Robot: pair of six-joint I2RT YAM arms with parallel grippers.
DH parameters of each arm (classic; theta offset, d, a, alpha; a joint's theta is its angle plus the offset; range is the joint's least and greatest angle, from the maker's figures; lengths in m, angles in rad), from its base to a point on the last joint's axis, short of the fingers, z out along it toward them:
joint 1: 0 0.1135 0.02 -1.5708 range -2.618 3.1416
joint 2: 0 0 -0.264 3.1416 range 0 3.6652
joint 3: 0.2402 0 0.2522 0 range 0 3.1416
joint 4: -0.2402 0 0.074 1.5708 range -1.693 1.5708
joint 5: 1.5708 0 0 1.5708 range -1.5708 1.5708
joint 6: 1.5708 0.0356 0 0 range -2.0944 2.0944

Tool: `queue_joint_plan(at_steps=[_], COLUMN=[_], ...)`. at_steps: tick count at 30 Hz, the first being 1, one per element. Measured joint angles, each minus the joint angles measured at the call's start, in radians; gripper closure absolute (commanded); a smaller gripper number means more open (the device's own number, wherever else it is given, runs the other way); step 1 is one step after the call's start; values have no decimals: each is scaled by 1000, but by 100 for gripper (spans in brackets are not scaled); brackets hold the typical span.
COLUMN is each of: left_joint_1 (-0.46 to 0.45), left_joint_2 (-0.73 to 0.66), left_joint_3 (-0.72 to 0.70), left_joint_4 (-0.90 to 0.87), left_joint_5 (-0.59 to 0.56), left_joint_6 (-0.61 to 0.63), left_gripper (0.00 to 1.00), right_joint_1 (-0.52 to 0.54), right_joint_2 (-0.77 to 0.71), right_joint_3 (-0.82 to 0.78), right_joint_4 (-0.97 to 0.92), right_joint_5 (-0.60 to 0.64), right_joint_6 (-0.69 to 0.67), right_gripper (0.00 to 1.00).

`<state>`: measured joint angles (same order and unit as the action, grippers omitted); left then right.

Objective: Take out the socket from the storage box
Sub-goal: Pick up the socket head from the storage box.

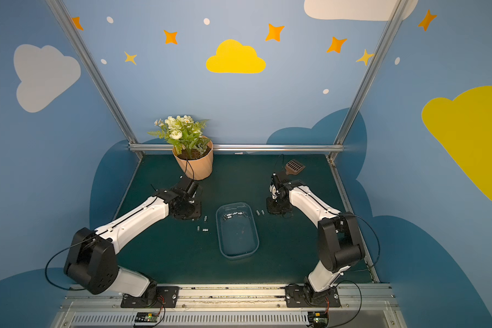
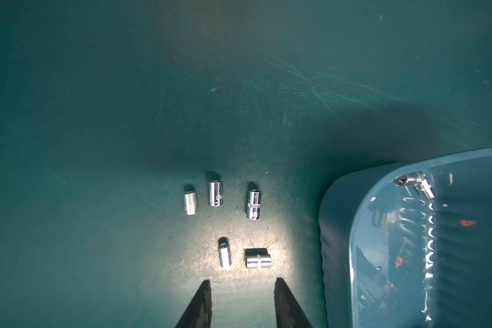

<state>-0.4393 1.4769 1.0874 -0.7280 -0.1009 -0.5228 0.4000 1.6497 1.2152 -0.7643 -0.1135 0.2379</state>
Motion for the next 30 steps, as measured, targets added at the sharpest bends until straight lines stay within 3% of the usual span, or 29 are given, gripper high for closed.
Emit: queue_joint_plan(at_steps=[21,30], left_joint_1=[0,0], left_joint_2=[-60,-75], left_joint_3=[-56,-79], left_joint_4=[22,35], left_joint_5=[7,11], left_joint_6=[-27,-47], left_gripper=[58,57], right_joint_1=[187,284], right_joint_2=[-2,69], right_joint_3=[118,162], right_joint_4=[20,35], right_joint_5=[11,21], right_joint_6=[-63,-56], right_gripper=[77,77])
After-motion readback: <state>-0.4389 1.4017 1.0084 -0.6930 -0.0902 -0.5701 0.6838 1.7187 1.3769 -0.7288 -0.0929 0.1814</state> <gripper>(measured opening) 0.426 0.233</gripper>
